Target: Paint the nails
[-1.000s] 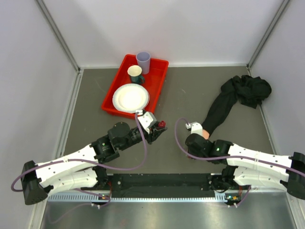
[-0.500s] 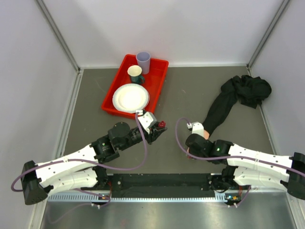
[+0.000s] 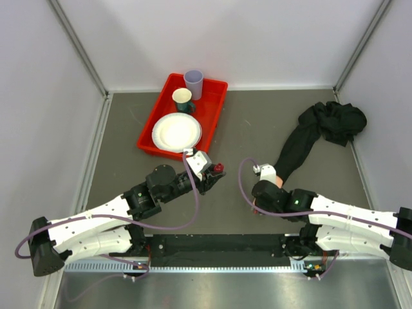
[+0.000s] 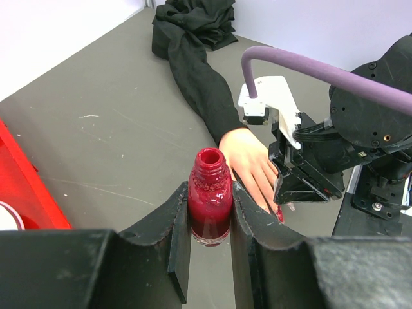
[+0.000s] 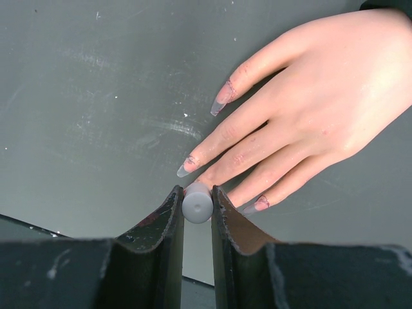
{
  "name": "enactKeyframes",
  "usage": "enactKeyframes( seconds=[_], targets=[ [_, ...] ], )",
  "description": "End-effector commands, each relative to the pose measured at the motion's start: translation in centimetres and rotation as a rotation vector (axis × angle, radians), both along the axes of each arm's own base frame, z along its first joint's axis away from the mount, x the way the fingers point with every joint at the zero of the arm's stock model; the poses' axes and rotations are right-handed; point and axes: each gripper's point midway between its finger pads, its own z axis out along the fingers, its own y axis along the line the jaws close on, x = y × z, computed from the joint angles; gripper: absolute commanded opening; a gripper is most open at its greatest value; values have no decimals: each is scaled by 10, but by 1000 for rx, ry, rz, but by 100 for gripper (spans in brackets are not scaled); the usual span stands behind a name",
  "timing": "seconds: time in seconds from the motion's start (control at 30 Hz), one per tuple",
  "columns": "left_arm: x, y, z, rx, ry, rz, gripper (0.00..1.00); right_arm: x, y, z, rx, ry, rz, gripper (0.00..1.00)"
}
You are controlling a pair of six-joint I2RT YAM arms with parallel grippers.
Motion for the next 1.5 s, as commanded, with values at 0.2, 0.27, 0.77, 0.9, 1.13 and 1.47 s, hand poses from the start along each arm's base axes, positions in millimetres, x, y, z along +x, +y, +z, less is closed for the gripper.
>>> enactKeyframes(
  seconds=[0.2, 0.27, 0.77, 0.9, 1.13, 1.47],
  targets=[
    [-2, -1, 36, -77, -59, -14, 0, 4, 6, 7, 32, -35, 8, 0],
    [-3, -2, 36, -77, -59, -16, 0, 4, 7, 7, 30, -37, 8, 0],
    [-2, -1, 36, -76, -60, -14, 0, 5, 4, 9, 31, -47, -4, 0],
    [-2, -1, 36, -78, -60, -14, 0, 5, 3, 9, 30, -47, -6, 0],
    [-2, -2, 36, -77, -59, -14, 0, 4, 4, 8, 29, -42, -2, 0],
    [-1, -3, 37, -80, -61, -14, 0, 6, 3, 9, 25, -48, -9, 0]
  ],
)
